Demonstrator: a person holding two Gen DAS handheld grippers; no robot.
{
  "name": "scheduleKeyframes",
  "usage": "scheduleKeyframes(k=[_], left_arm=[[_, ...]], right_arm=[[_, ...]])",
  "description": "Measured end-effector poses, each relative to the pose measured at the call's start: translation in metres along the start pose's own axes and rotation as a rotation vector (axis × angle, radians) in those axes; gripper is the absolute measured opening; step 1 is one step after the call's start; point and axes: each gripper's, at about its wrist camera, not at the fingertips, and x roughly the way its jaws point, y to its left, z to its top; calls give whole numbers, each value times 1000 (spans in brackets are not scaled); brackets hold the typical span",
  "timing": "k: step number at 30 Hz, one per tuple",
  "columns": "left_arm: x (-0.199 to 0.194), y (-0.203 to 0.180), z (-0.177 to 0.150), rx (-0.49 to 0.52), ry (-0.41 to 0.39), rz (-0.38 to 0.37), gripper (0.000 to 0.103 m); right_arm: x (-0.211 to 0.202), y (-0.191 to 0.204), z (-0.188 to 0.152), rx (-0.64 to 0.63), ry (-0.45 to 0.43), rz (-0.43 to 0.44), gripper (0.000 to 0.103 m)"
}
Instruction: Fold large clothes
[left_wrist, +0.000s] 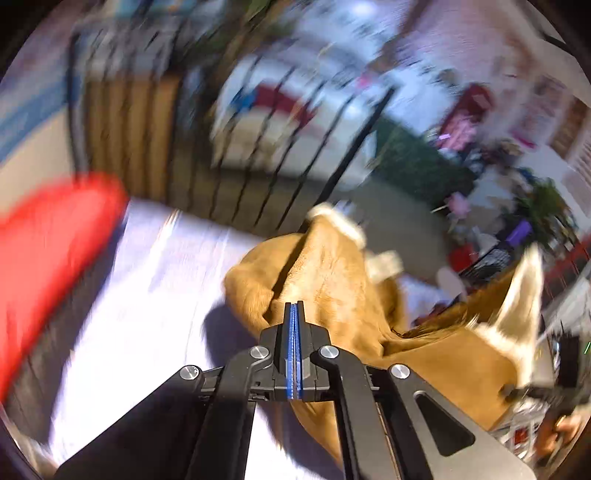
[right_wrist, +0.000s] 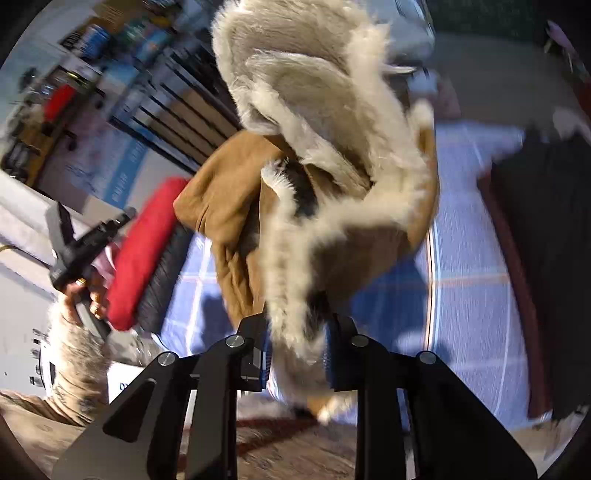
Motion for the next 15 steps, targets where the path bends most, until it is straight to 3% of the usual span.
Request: scheduleKeyframes(k=[2, 4, 5, 7, 8, 9, 13, 14, 15], left_arm=[[39, 39, -43, -91, 144, 130, 0], [57, 57, -73, -135, 219, 175, 0], [63, 57, -81, -120, 244, 188, 6], [71, 41, -89, -28, 267, 239, 40], [77, 34, -93, 23, 259, 270, 70], [79, 27, -95, 61, 234, 282, 78], [107, -13, -91, 204, 204, 263, 81], [116, -24, -87, 225, 198, 266, 82], [129, -33, -81, 242, 199, 264, 82]], right_arm=[[68, -38, -34, 90, 213, -95, 24], [107, -73, -63, 270, 362, -85, 24], [112, -82, -69, 309, 364, -63, 24], [111, -80, -65, 279, 319, -99, 24], [109, -76, -59, 246, 300, -134, 24], [106, -70, -52, 222, 286, -150, 25], [105, -55, -29, 139, 280, -152, 28], [102, -55, -30, 105, 288, -178, 33], [102, -52, -27, 52, 300, -246, 52]])
